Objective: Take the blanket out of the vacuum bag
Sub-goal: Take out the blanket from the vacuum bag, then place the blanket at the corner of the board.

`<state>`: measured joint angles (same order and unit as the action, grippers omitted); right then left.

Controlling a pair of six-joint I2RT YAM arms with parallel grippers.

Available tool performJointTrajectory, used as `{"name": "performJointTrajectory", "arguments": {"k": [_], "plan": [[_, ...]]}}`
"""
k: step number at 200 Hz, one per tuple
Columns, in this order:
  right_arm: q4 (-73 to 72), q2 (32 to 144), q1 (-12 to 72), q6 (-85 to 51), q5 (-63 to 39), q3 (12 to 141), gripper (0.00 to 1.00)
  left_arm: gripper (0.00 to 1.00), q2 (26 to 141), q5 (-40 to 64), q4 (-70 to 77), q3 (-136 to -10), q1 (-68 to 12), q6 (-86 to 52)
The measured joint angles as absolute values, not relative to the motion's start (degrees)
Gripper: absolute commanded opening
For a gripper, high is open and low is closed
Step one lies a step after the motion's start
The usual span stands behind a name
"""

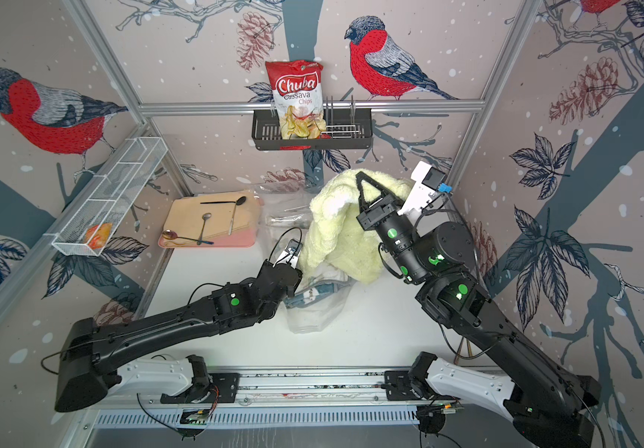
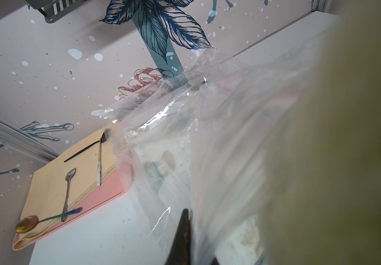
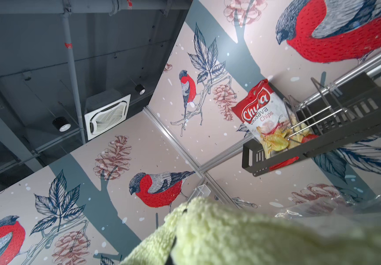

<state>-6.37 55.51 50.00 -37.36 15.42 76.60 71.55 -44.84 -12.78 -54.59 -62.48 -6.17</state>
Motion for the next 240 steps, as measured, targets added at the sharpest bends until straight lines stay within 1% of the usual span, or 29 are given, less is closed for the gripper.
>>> {"name": "performJointTrajectory", "arguments": {"k": [24, 59, 109, 149, 170, 196, 221, 240], "plan": [[-4.71, 56.14, 43.68, -37.54, 11.57, 79.07, 0.0, 0.0, 71.85, -44.73, -13.1, -54.65, -62.43, -6.24], [-3.55, 56.18, 31.9, -40.16, 4.25, 77.38, 0.0, 0.0, 71.85, -44.77, -13.26, -54.68, -62.24, -6.44], [-4.29, 54.37, 12.21, -48.47, -10.09, 68.12, 0.0, 0.0, 71.85, -45.1, -13.85, -54.65, -61.6, -6.63], [-6.46, 49.04, 2.52, -53.45, -19.88, 55.83, 0.0, 0.0, 71.46, -46.41, -14.5, -54.65, -59.05, -7.03], [-7.51, 46.5, -0.54, -54.63, -23.0, 52.01, 0.0, 0.0, 69.91, -46.61, -14.5, -54.39, -56.73, -7.51], [-9.56, 47.86, -1.67, -55.48, -26.57, 48.03, 0.0, 0.0, 69.54, -46.54, -14.52, -53.95, -56.07, -7.49], [-10.46, 53.69, -2.5, -55.68, -27.68, 46.96, 0.0, 0.0, 69.65, -46.52, -14.5, -53.95, -55.66, -7.44], [-11.6, 60.69, -2.63, -55.31, -28.71, 50.5, 0.0, 0.0, 69.56, -46.26, -14.46, -53.93, -55.31, -7.35]]}}
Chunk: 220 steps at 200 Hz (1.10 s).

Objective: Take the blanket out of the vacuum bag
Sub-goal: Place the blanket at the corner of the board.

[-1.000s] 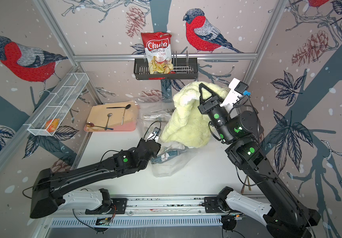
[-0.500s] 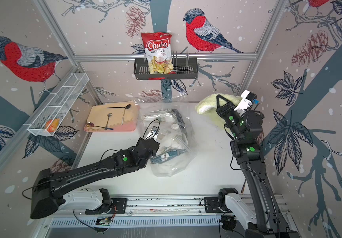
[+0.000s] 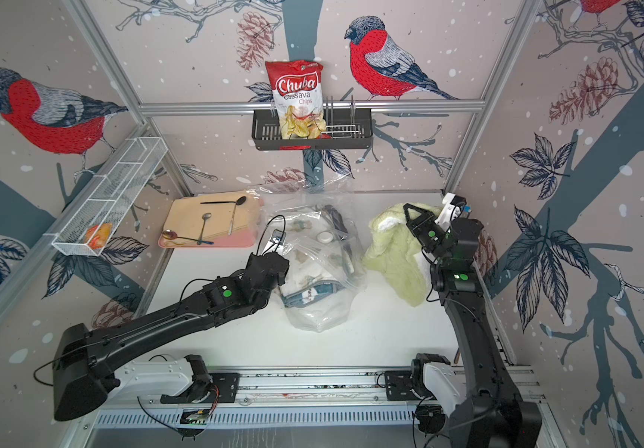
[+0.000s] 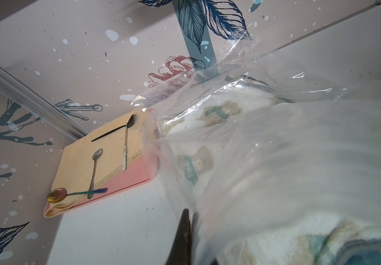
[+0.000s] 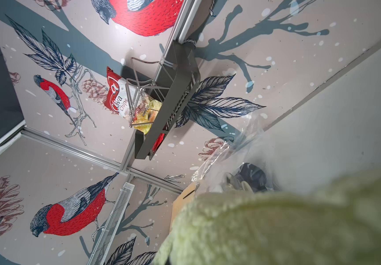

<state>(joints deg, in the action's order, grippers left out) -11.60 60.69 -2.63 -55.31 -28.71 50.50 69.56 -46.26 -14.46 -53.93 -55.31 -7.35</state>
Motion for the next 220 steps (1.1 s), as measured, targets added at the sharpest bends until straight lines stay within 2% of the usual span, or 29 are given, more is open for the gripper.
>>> {"name": "performJointTrajectory", "arguments": {"k": [41, 65, 86, 123, 156, 176, 189, 202, 220], "plan": [[-12.47, 76.55, -2.79, -50.13, -28.21, 68.64, 0.0, 0.0, 69.54, -44.82, -14.44, -53.93, -54.26, -7.27], [-12.69, 80.01, -2.68, -47.9, -28.21, 72.23, 0.0, 0.0, 68.75, -44.23, -14.46, -53.91, -53.89, -7.14], [-15.29, 78.94, -2.63, -47.68, -27.42, 65.36, 0.0, 0.0, 67.83, -43.51, -14.41, -53.69, -53.8, -7.16], [-17.89, 77.56, -2.68, -51.51, -21.98, 40.4, 0.03, 0.0, 67.53, -41.93, -14.41, -53.71, -53.8, -7.22], [-20.1, 73.73, -2.5, -56.31, -16.14, 25.71, 0.19, 0.0, 67.46, -40.45, -14.44, -54.02, -53.8, -7.49], [-21.91, 71.53, -2.26, -57.21, -15.07, 23.22, 0.49, 0.0, 67.09, -40.05, -14.46, -54.02, -53.8, -7.57], [-22.22, 70.08, -2.26, -57.28, -15.07, 22.31, 0.63, 0.0, 66.72, -39.66, -14.46, -54.02, -53.8, -7.64], [-21.76, 68.55, -2.55, -57.21, -15.11, 21.26, 0.71, 0.0, 66.65, -39.2, -14.46, -54.04, -53.8, -7.66], [-19.84, 64.53, -3.49, -57.06, -15.38, 18.28, 0.76, 0.0, 66.65, -38.81, -14.66, -54.24, -53.8, -7.86]]}}
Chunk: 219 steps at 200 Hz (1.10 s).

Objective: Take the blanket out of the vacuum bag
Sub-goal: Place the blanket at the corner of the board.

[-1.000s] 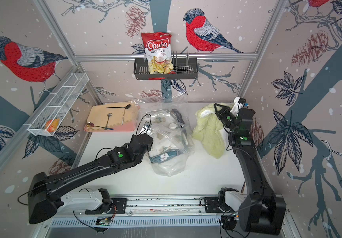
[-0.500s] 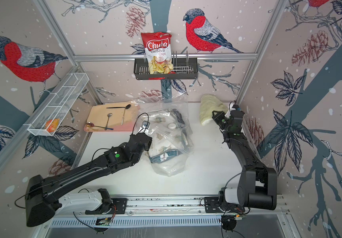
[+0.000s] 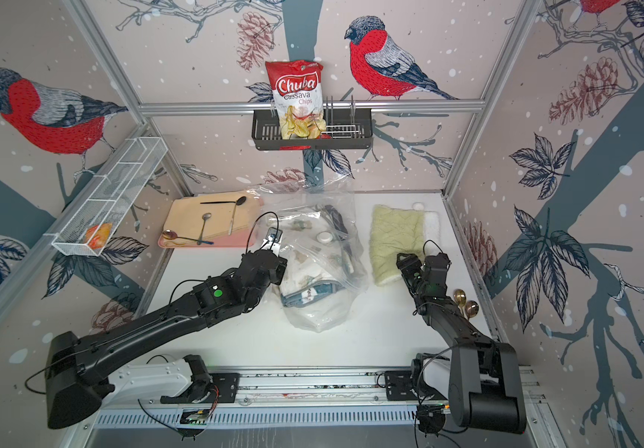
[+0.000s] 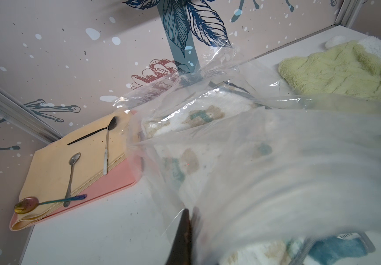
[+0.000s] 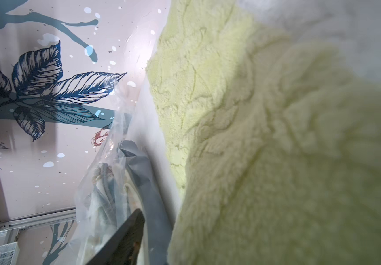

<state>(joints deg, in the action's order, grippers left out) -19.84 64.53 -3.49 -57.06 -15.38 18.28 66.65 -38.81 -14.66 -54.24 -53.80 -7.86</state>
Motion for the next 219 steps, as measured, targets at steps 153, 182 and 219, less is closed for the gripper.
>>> {"name": "performJointTrajectory", "arguments": {"k": [153, 182, 219], "plan": [[2.5, 63.11, 1.34, -49.39, -12.97, 31.35, 0.0, 0.0, 64.86, -37.56, -14.68, -54.15, -53.76, -8.51], [-3.99, 80.38, 4.23, -48.1, -12.56, 35.38, 0.0, 0.0, 64.84, -37.78, -14.66, -53.76, -53.76, -8.38], [-7.51, 95.68, 8.54, -47.11, -13.54, 42.41, 0.0, 0.0, 64.93, -38.0, -14.59, -53.74, -53.69, -8.08]]}}
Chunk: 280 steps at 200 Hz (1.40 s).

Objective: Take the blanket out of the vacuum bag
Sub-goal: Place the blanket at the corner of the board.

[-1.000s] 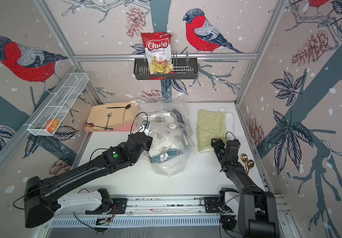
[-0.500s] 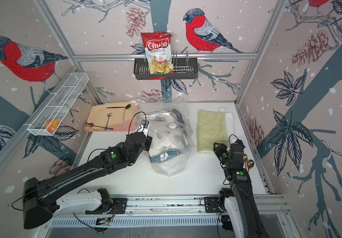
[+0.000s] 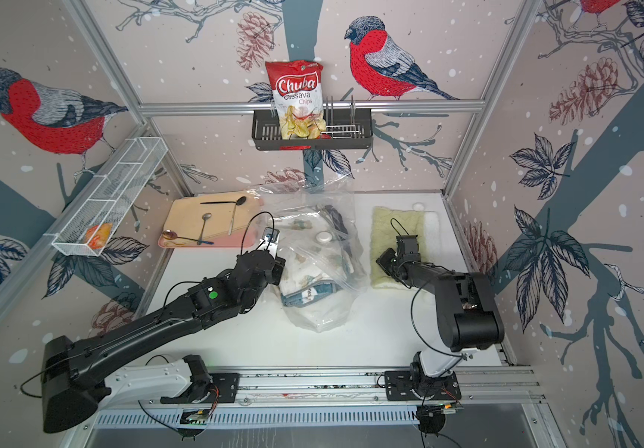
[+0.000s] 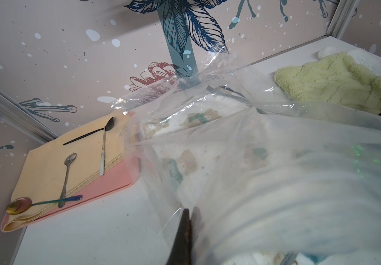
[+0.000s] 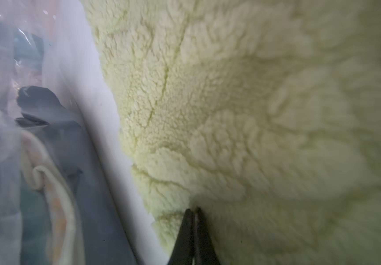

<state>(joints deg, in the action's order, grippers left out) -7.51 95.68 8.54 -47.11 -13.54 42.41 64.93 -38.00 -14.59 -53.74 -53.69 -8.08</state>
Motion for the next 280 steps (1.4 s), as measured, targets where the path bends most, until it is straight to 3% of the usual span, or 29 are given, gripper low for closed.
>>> {"name": "performJointTrajectory", "arguments": {"k": [42, 69, 86, 98, 135, 157, 219, 235, 260, 280], "plan": [[-6.79, 97.12, 11.97, -44.84, -14.15, 45.6, 0.05, 0.0, 64.99, -38.06, -14.55, -53.69, -53.52, -7.92], [-2.61, 91.5, 10.04, -42.37, -13.08, 47.97, 0.2, 0.0, 65.32, -37.69, -14.44, -53.69, -53.49, -7.88], [-0.51, 88.99, 6.57, -40.82, -11.55, 51.09, 0.42, 0.0, 65.41, -37.5, -14.44, -53.69, -53.49, -7.94], [0.54, 89.1, 2.87, -39.81, -9.98, 54.15, 0.44, 0.0, 65.41, -37.28, -14.44, -53.71, -53.47, -8.05], [5.8, 102.39, -6.07, -37.06, -6.48, 70.63, 0.34, 0.0, 65.39, -35.86, -14.41, -53.71, -53.47, -8.1], [9.91, 112.25, -7.68, -35.29, -6.07, 80.82, 0.41, 0.0, 65.39, -34.65, -14.39, -53.71, -53.47, -8.12], [19.0, 128.92, -8.75, -31.53, -2.92, 99.96, 0.46, 0.0, 65.73, -33.01, -14.39, -53.69, -53.47, -8.05], [20.29, 130.67, -8.64, -31.2, -2.48, 101.54, 0.38, 0.0, 65.73, -32.99, -14.37, -53.69, -53.47, -7.92], [20.97, 132.64, -8.64, -30.06, -3.11, 103.0, 0.12, 0.0, 65.73, -32.97, -14.37, -53.69, -53.47, -7.81], [21.06, 132.68, -8.34, -29.91, -3.09, 102.96, 0.06, 0.0, 65.73, -32.95, -14.35, -53.67, -53.47, -7.6]]}}
